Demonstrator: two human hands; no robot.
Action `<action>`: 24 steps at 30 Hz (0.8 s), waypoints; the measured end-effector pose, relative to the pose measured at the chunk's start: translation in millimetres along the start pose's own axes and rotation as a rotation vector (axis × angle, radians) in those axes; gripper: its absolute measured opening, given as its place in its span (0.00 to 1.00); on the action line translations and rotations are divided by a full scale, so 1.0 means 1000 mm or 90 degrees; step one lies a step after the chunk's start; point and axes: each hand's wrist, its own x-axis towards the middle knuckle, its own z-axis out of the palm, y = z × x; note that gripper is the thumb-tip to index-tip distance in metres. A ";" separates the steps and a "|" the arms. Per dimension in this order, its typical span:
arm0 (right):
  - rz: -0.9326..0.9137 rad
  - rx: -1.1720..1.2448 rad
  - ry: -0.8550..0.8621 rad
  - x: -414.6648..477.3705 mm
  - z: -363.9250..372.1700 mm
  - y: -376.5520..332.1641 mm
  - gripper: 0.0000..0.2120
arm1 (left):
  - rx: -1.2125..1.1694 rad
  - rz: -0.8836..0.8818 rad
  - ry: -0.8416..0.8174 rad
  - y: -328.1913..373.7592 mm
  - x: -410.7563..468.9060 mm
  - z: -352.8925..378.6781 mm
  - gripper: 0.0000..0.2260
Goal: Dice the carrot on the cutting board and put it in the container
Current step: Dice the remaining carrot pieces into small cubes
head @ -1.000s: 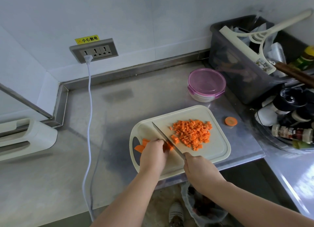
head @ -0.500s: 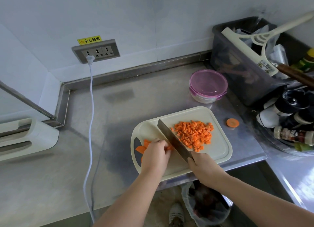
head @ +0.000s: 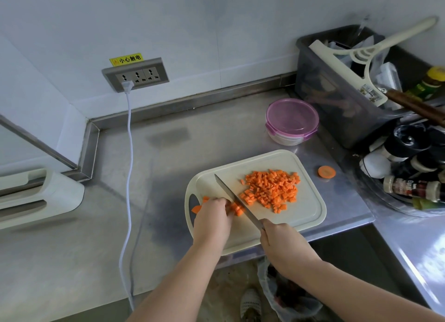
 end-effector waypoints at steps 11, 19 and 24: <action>0.022 -0.027 -0.019 0.006 0.006 -0.001 0.16 | 0.028 -0.033 -0.063 0.005 0.004 0.000 0.09; 0.040 -0.066 -0.043 0.011 0.010 -0.001 0.16 | 0.082 -0.023 -0.113 0.007 0.011 -0.006 0.06; 0.043 -0.070 -0.036 0.012 0.014 0.000 0.17 | 0.095 -0.019 -0.135 0.012 0.011 -0.006 0.10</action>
